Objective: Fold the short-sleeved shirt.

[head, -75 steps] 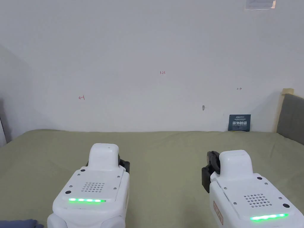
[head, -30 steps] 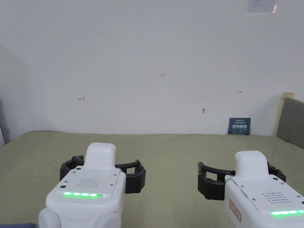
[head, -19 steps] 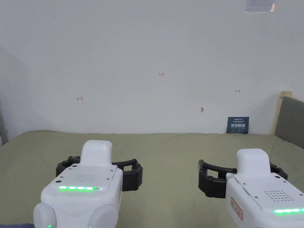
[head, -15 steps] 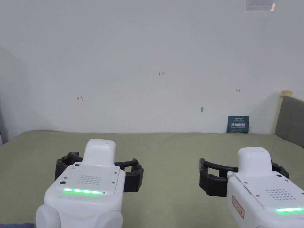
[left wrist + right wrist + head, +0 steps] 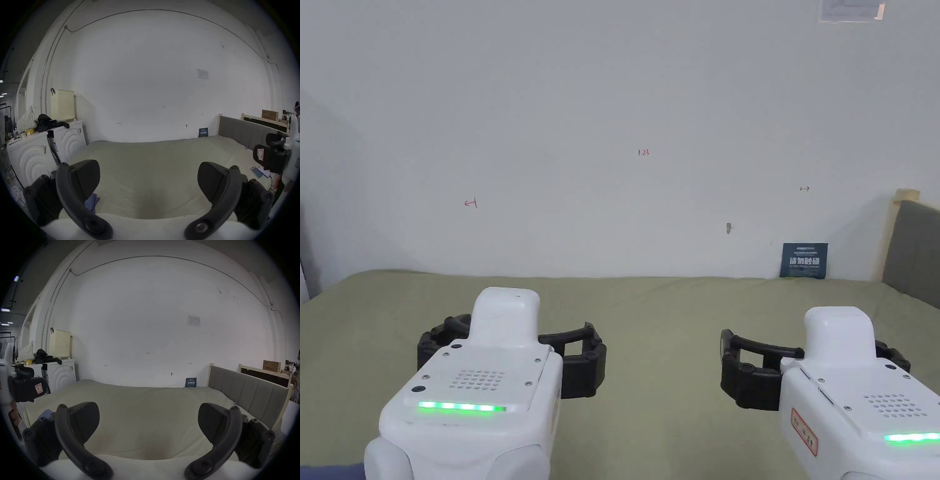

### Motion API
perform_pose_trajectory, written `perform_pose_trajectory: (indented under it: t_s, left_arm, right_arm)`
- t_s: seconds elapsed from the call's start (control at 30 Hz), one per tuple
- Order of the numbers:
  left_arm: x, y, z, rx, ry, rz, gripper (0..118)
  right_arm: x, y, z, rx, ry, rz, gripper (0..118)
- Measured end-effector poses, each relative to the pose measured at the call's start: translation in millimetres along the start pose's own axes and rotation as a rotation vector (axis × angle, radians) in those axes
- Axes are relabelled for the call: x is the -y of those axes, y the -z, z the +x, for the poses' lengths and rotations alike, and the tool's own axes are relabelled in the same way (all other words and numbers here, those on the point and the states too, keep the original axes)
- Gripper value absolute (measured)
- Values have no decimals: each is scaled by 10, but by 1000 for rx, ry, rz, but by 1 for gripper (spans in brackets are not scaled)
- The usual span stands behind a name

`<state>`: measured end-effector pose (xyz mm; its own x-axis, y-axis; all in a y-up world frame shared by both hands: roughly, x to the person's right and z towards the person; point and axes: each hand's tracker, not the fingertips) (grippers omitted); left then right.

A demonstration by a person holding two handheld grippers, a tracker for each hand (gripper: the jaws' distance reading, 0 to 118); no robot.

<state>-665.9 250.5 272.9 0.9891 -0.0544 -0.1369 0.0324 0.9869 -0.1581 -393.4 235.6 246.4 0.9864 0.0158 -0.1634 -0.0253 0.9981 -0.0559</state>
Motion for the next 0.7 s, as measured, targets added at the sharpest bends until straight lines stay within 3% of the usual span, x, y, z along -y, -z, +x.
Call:
perform_pose_trajectory:
  t_s: [0.7]
  left_arm:
    - [35,61,61,-9,35,8,118]
  right_arm:
    - [70,13,-38,-14,-30,-22,118]
